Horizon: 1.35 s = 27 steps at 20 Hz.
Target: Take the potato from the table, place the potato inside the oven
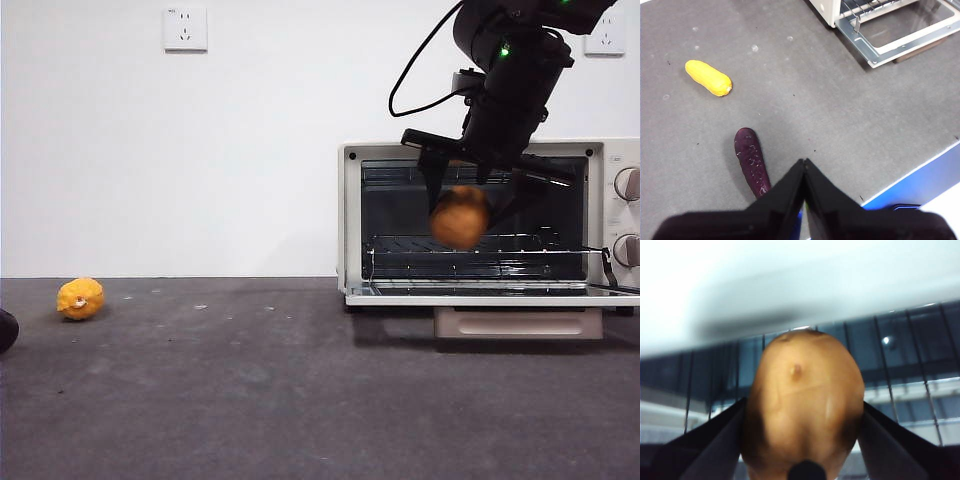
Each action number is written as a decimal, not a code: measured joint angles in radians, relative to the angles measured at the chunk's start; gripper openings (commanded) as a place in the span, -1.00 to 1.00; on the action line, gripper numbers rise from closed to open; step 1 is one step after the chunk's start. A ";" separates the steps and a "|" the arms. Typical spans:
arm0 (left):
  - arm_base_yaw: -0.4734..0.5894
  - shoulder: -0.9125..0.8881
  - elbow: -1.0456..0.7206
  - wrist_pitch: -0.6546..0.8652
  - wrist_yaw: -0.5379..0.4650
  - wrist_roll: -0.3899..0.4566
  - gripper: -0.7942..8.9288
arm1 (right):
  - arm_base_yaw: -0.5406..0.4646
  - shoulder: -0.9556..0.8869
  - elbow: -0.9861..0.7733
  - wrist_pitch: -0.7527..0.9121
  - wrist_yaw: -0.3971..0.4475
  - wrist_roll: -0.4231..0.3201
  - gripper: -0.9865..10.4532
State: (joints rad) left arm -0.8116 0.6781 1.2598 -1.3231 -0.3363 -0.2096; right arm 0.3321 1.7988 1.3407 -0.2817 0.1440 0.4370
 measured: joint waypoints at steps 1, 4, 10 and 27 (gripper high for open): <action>0.000 0.005 0.000 0.000 0.000 0.000 -0.85 | 0.000 0.000 0.000 0.004 0.008 0.001 -0.82; 0.000 0.011 0.000 0.000 -0.001 0.000 -0.85 | 0.000 0.001 0.000 0.005 0.010 0.001 -0.48; 0.000 0.011 0.000 0.000 -0.001 0.000 -0.85 | 0.000 0.001 0.000 0.006 0.053 0.005 0.00; 0.000 0.012 0.000 0.000 -0.001 0.000 -0.85 | 0.021 -0.025 0.000 -0.129 0.066 0.005 0.13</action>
State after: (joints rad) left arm -0.8116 0.6899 1.2598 -1.3231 -0.3374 -0.2096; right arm 0.3534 1.7741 1.3407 -0.4103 0.2100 0.4416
